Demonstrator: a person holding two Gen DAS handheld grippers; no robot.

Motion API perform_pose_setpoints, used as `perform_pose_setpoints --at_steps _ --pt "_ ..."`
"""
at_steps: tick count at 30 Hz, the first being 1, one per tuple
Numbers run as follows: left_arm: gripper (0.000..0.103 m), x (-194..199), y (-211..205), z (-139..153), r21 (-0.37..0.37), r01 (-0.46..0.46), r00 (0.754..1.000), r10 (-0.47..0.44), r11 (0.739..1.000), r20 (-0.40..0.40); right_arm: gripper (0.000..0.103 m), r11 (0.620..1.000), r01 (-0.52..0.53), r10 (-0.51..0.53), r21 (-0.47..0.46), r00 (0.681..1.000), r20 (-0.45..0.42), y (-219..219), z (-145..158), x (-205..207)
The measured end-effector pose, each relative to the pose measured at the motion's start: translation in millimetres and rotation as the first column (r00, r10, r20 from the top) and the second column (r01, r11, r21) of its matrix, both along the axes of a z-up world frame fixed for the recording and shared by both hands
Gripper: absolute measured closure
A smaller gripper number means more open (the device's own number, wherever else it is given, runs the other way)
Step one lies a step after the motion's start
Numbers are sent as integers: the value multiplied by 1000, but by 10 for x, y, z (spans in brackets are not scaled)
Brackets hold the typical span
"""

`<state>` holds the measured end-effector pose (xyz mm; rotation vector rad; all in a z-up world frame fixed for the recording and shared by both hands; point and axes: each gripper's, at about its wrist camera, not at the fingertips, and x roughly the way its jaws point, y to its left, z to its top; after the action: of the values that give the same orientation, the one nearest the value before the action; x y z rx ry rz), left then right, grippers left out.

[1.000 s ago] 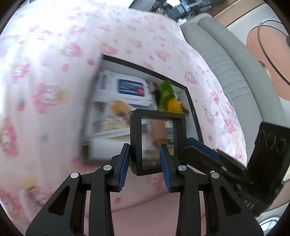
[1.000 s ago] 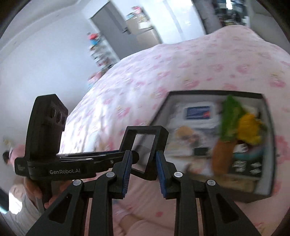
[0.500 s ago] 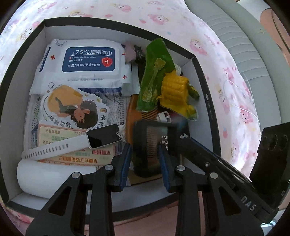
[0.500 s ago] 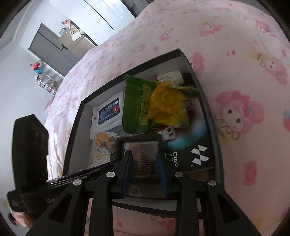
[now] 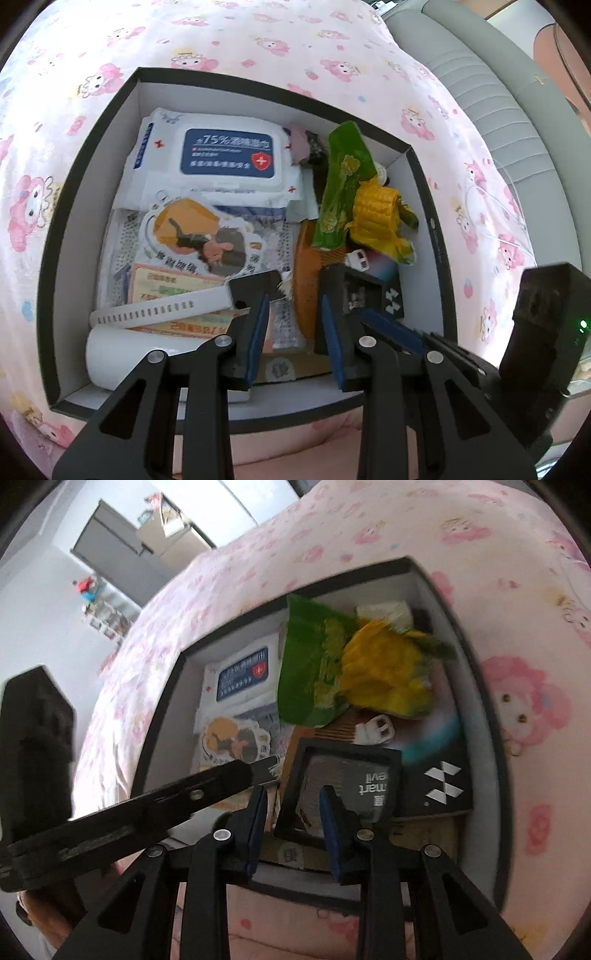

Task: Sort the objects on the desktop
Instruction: 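Lower the frame into the box and open the left gripper, then move both tools from the box toward the red-and-white envelope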

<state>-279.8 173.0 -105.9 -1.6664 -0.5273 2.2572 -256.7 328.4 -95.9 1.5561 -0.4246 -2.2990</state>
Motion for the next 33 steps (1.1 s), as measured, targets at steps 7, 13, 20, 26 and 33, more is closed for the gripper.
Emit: perform_pose_setpoints --at_steps 7,13,20,26,33 --pt "73 93 10 -63 0 6 1000 -6 1000 26 75 986 -17 18 169 1000 -2 -146 -67 15" --pt "73 140 39 -22 -16 17 1000 -16 1000 12 75 987 131 -130 99 991 -14 168 -12 48" --pt "73 223 72 84 -57 23 999 -25 998 -38 74 994 103 -98 47 991 -92 129 151 230" --pt "73 359 -16 191 -67 5 997 -11 998 -80 74 993 80 -66 83 985 -162 34 265 367" --pt "72 687 -170 432 -153 29 984 -55 988 -167 74 999 20 -11 39 976 -218 -124 410 637"
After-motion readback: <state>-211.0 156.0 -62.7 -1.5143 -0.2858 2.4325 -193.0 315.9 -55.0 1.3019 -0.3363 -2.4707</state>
